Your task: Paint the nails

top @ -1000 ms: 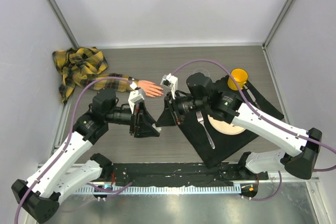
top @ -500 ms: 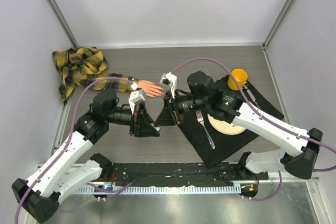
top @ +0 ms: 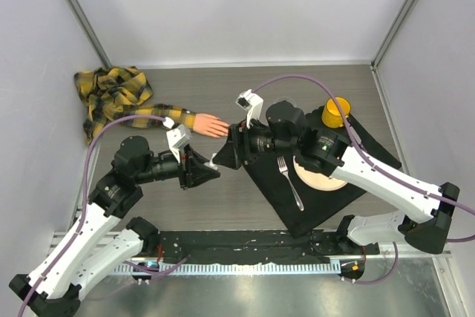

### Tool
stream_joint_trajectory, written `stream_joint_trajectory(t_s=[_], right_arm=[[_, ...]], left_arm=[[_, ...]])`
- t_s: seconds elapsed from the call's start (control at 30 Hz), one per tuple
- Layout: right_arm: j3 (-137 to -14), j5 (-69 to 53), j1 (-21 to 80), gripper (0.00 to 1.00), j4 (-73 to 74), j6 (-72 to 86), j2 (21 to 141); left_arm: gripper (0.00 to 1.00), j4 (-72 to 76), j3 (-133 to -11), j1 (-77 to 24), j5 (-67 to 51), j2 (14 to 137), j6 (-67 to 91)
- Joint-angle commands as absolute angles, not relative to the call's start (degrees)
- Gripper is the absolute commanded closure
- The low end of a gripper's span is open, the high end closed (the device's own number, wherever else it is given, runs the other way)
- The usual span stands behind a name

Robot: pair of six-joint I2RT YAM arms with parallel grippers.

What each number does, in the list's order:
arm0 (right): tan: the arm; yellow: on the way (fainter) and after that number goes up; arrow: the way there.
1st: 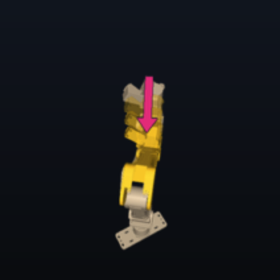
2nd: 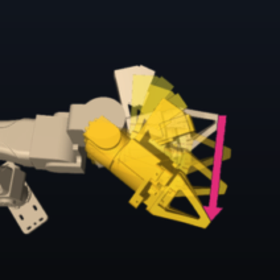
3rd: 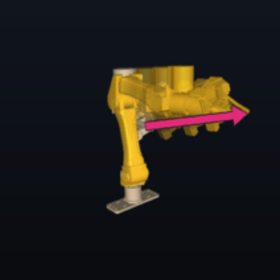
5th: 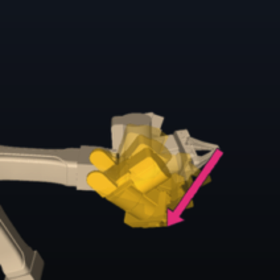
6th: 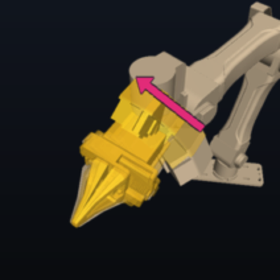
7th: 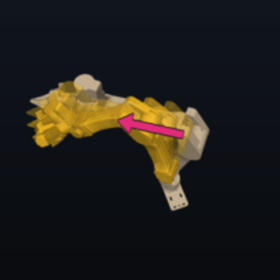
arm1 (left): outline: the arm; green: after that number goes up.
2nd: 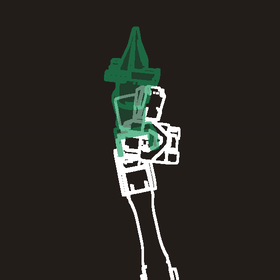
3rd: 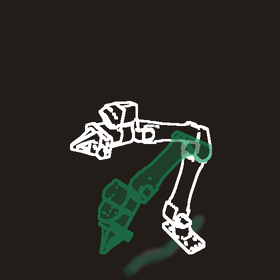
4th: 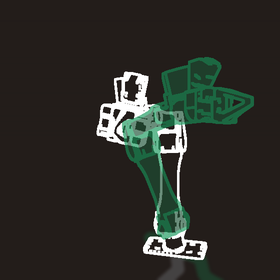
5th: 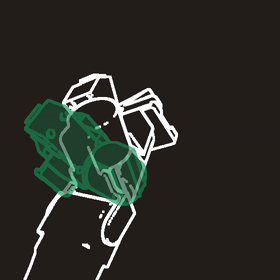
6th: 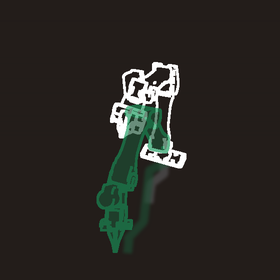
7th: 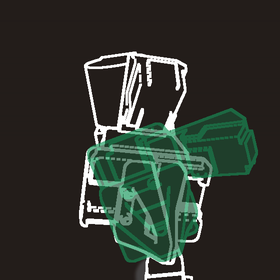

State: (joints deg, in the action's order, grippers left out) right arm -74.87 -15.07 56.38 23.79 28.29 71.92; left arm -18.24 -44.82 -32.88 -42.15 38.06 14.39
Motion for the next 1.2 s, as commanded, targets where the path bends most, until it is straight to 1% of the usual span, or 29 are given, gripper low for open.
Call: stream_joint_trajectory(t_s=[0.0,0.13,0.17,0.27,0.33,0.5,0.53,0.67,0.77,0.8,0.83,0.87,0.93,0.97,1.0,1.03,1.07,1.1,1.13,1.17], right_arm=[[-78.7,-0.7,59.4,0.32,21.4,33.7,70.7],[-82.2,3.5,61.2,0.32,21.3,35.4,73.4],[-82.5,3.4,61.3,0.35,21.1,35.4,73.8],[-83.3,2.7,62.0,0.36,19.8,36.0,75.5],[-83.4,2.3,62.8,0.39,18.5,35.9,76.3],[-82.9,3.1,63.5,0.43,16.4,35.7,78.1],[-82.7,2.9,63.5,0.48,16.2,35.6,78.4],[-81.6,1.8,63.6,0.57,14.7,35.3,78.9],[-80.2,0.8,63.5,0.73,13.0,34.8,78.9],[-79.7,-2.2,63.6,0.82,12.1,34.5,78.7],[-78.8,-3.4,63.5,1.00,11.7,32.5,78.4],[-78.2,-5.3,63.3,1.00,10.4,31.0,78.0],[-73.4,-19.2,62.1,1.00,5.8,23.7,76.0],[-70.9,-26.2,59.7,1.00,-0.6,22.4,75.2],[-66.7,-35.0,58.7,1.00,-5.7,22.2,74.5],[-64.4,-49.3,58.5,1.00,-10.8,24.1,72.6],[-62.2,-52.0,58.5,1.00,-18.9,25.1,71.4],[-60.6,-55.1,58.5,1.00,-21.5,26.4,71.1],[-61.1,-56.0,58.4,1.00,-21.2,27.1,71.5],[-62.0,-55.7,58.4,1.00,-16.5,24.5,72.9]], left_arm=[[1.00,-16.1,-44.8,-33.0,-31.2,36.5,13.1],[1.00,-17.0,-44.5,-33.0,-28.0,34.8,13.1],[1.00,-17.0,-44.4,-33.0,-27.2,34.5,13.1],[1.00,-17.1,-44.0,-33.0,-25.0,33.2,13.3],[1.00,-17.3,-43.9,-33.0,-24.2,32.8,13.3],[1.00,-17.5,-44.0,-33.0,-23.9,32.9,13.3],[1.00,-17.7,-44.0,-33.0,-23.9,32.9,13.2],[1.00,-17.9,-43.9,-33.0,-23.7,32.6,13.3],[1.00,-17.8,-43.9,-33.0,-24.0,32.0,13.5],[1.00,-17.6,-43.9,-33.0,-25.0,32.0,13.7],[1.00,-17.7,-43.9,-33.0,-25.7,31.8,14.3],[1.00,-17.3,-43.9,-33.0,-27.1,31.9,14.9],[1.00,-17.1,-44.6,-33.0,-37.7,32.1,15.6],[1.00,-16.6,-44.9,-33.0,-42.4,32.4,18.1],[1.00,-13.1,-44.7,-33.0,-52.5,32.4,19.9],[1.00,-9.6,-43.8,-33.0,-56.6,32.3,23.2],[1.00,-5.9,-41.9,-33.0,-58.7,31.4,28.4],[1.00,-1.5,-41.1,-33.0,-59.5,30.4,29.7],[1.00,-1.5,-40.7,-33.0,-59.2,29.5,29.5],[1.00,-1.9,-40.6,-33.0,-58.5,28.7,28.9]])
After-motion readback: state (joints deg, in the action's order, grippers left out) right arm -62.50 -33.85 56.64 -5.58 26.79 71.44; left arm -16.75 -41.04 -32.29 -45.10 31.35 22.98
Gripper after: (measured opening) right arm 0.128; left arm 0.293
